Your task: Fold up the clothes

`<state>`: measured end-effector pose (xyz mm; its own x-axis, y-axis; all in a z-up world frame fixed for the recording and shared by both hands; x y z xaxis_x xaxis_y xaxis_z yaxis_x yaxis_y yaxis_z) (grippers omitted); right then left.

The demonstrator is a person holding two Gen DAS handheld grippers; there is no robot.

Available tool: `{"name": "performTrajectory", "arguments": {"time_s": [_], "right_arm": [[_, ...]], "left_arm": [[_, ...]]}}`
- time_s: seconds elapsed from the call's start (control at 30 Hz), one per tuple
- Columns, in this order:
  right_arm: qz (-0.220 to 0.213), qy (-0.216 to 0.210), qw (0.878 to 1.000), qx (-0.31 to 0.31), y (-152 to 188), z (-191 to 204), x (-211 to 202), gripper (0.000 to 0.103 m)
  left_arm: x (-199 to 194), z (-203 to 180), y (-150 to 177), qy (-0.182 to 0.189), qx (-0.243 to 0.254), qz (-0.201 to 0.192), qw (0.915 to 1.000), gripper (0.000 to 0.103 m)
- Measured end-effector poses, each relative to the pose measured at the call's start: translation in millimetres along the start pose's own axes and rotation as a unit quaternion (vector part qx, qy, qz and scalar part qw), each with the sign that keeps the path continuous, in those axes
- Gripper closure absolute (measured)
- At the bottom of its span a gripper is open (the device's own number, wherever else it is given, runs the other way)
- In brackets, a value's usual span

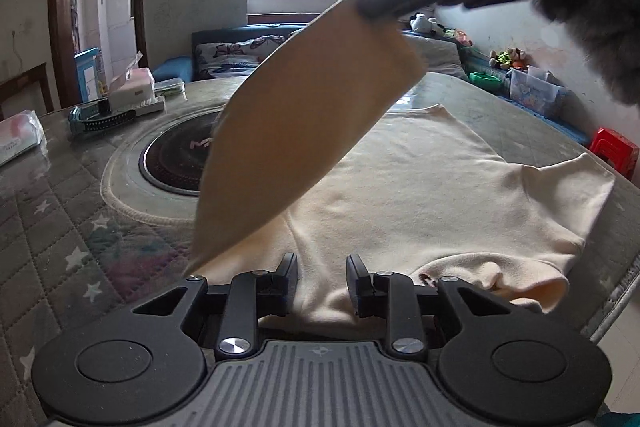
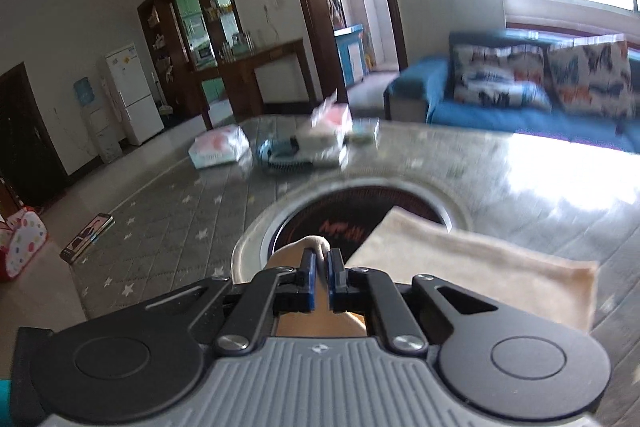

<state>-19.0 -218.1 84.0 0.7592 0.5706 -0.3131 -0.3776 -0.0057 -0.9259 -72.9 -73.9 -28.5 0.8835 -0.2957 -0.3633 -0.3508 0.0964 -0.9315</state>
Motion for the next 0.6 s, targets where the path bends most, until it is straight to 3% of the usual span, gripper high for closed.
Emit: {"name": "performTrajectory", "arguments": {"time_s": [0.07,0.27,0.47,0.6], "right_arm": [[-0.016,0.007,1.0,-0.009,-10,-1,-10,0.098],[-0.034,0.033,0.999,-0.019,-19,-9,-42,0.098],[0.005,0.079,0.997,0.018,11,-34,-59,0.098],[0.048,0.118,0.99,0.067,50,-61,-66,0.098]], "left_arm": [[0,4,1,-0.014,0.001,0.002,0.9999,0.061],[-6,12,4,-0.04,0.001,0.005,0.9992,0.061],[-14,13,7,-0.047,0.008,0.007,0.9988,0.061],[-18,14,8,-0.041,0.012,0.009,0.9991,0.061]]}}
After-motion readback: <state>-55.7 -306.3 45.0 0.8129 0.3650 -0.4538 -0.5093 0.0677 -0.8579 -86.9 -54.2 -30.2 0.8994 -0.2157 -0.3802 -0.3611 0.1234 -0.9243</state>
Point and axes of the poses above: each gripper's, at about its wrist camera, not at the fingertips, and x roughly the way its jaws point, z to its left, y to its underside, the point moved 7 cm from there along x, roughly the way its jaws point, and after that the axes turned 14 degrees about -z, right-handed, at the moved point
